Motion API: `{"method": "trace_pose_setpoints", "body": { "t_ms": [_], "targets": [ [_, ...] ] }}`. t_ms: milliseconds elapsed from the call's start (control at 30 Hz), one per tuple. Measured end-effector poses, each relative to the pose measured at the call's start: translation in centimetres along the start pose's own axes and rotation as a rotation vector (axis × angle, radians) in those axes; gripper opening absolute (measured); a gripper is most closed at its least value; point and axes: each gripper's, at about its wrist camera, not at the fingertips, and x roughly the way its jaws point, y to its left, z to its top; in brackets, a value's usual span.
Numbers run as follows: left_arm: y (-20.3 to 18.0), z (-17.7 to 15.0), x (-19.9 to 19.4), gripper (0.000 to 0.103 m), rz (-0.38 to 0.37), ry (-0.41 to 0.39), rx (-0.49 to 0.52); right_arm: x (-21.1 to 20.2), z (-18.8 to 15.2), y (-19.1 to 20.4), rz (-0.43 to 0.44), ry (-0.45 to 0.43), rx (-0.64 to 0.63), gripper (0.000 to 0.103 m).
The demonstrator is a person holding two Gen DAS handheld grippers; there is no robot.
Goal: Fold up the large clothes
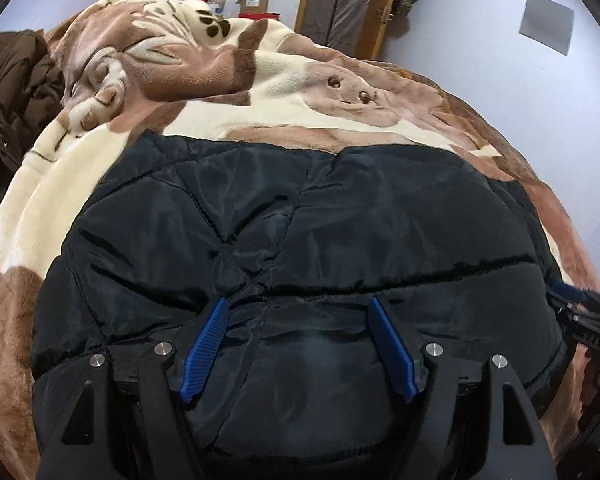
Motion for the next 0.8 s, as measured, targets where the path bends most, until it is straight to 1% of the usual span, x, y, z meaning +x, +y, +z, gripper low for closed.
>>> {"method": "trace_pose_setpoints", "body": {
  "t_ms": [133,200,233,300,333,367,400,467,500,600,700,800],
  "targets": [
    [-0.2,0.7,-0.8,0.073,0.008,0.018,0.020,0.0,0.4,0.0,0.002,0.025,0.009,0.062],
    [0.1,0.9,-2.4,0.071,0.015,-0.013,0.022,-1.1,0.6,-0.1,-0.006,0.013,0.015,0.062],
    [0.4,1.0,-3.3,0.071,0.024,-0.038,0.022,-2.2,0.5,-0.3,0.002,-0.013,0.019,0.062],
    [1.7,1.5,-4.3,0.071,0.064,-0.070,0.016,-3.3,0.3,-0.6,0.016,-0.040,0.030,0.062],
    [2.4,1.6,-4.3,0.071,0.089,-0.073,0.013,-3.6,0.2,-0.8,0.018,-0.048,0.034,0.062],
    [3.4,1.7,-3.9,0.071,0.126,-0.060,0.000,-3.4,0.0,-1.0,0.012,-0.033,0.038,0.062],
    [4.4,1.6,-3.4,0.071,0.143,-0.039,-0.022,-2.7,-0.2,-1.2,0.009,-0.010,0.043,0.062],
    [6.0,1.0,-1.9,0.070,0.142,0.008,-0.063,-1.4,-0.8,-1.6,0.013,0.022,0.054,0.062],
    [6.3,0.6,-1.5,0.070,0.139,0.012,-0.062,-1.0,-1.1,-1.7,0.016,0.022,0.054,0.062],
    [5.9,0.1,-1.4,0.070,0.150,-0.002,-0.043,-0.6,-1.2,-1.3,0.004,0.020,0.041,0.062],
    [6.0,0.0,-1.3,0.070,0.143,-0.007,-0.059,-0.4,-1.3,-1.3,0.003,0.024,0.031,0.062],
    [5.9,0.1,-1.3,0.070,0.145,-0.005,-0.051,-0.6,-1.3,-1.4,0.007,0.027,0.030,0.062]
  ]
}}
